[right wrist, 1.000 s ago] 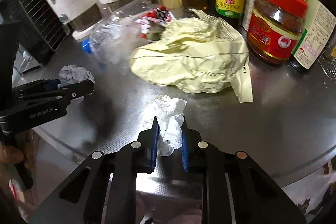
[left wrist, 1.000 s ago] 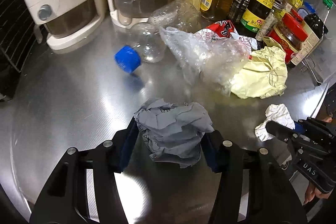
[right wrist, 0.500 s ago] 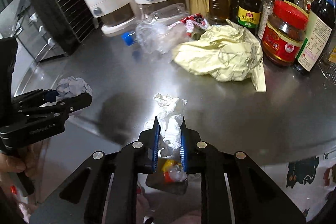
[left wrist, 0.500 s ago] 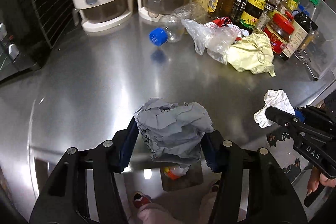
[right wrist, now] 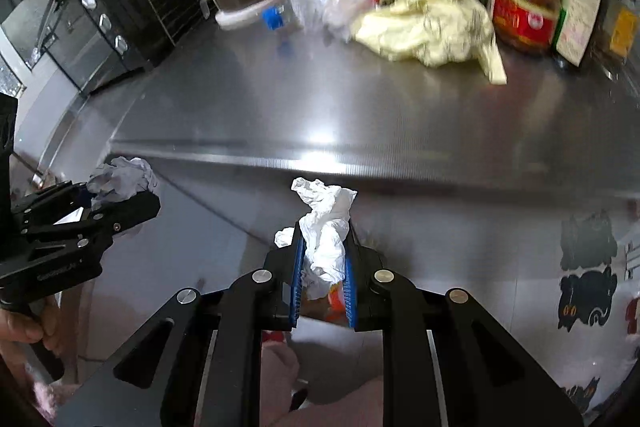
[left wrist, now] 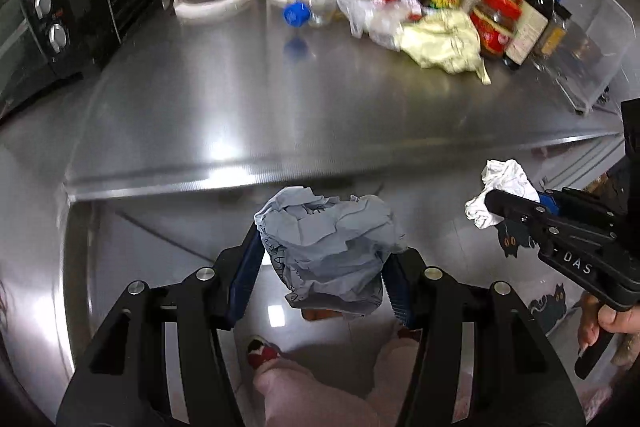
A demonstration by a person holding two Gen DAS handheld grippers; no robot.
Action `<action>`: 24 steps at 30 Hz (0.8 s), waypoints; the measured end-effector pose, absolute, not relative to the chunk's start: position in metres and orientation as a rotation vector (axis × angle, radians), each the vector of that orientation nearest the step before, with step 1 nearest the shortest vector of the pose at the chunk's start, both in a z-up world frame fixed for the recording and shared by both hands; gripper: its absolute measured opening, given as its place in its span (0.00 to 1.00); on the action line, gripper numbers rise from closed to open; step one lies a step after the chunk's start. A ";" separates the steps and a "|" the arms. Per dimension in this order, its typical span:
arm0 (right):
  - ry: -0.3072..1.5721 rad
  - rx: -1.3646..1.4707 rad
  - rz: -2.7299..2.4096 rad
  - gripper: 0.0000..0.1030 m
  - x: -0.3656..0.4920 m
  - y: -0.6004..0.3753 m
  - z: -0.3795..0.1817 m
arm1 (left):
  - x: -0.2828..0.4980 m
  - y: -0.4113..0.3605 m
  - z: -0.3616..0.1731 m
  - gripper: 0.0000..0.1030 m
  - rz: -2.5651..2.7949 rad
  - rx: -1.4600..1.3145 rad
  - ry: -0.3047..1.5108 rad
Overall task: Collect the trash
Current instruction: 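Carry the grey paper and white tissue down over the floor bin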
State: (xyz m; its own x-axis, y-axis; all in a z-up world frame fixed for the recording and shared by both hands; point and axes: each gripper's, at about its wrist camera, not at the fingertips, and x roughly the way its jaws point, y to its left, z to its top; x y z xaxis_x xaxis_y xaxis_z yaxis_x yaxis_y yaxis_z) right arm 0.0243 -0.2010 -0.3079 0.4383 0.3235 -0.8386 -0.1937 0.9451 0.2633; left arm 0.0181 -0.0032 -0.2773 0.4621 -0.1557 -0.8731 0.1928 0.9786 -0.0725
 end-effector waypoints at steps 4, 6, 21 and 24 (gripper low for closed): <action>1.125 0.131 0.315 0.18 0.015 -0.197 -0.331 | 0.008 -0.004 -0.302 0.51 -0.227 0.030 1.118; 1.148 0.133 0.307 0.18 0.011 -0.195 -0.343 | 0.004 -0.005 -0.314 0.51 -0.232 0.035 1.136; 1.283 0.261 0.246 0.18 0.014 -0.193 -0.447 | 0.000 -0.015 -0.434 0.52 -0.228 0.035 1.262; 1.298 0.289 0.224 0.18 0.020 -0.192 -0.465 | 0.004 -0.018 -0.458 0.52 -0.242 0.039 1.283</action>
